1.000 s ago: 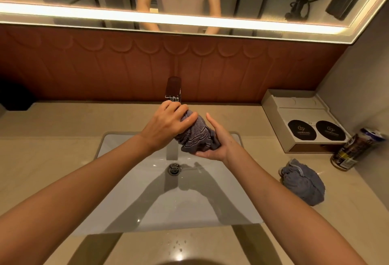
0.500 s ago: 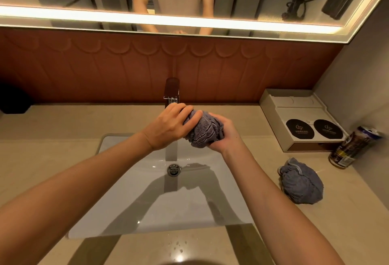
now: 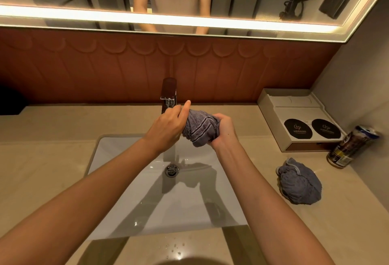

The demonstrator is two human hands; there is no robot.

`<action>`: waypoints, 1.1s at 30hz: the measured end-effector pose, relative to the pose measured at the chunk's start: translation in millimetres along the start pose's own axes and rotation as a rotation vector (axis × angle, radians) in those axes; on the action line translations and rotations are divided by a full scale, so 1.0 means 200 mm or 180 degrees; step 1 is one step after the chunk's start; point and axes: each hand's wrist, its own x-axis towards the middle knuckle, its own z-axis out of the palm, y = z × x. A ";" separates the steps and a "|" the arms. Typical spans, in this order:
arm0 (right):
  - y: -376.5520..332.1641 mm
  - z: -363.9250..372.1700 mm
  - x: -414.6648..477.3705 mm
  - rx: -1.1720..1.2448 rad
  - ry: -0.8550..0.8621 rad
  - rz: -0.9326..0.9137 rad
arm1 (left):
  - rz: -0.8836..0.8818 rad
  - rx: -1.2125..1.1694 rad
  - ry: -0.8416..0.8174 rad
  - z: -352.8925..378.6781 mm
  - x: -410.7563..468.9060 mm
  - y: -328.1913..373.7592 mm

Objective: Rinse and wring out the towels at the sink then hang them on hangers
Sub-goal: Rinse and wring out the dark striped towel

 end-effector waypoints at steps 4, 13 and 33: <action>0.02 0.01 0.02 -0.0129 0.0314 -0.0299 | 0.0031 0.0199 -0.0050 -0.01 0.00 0.02; -0.05 -0.02 0.03 -0.1154 0.0562 -0.0736 | -0.0107 0.0492 -0.0303 -0.03 0.03 0.06; -0.08 -0.03 0.02 -0.3900 0.0708 -0.3107 | -0.2170 -0.3029 -0.1071 0.11 0.03 0.25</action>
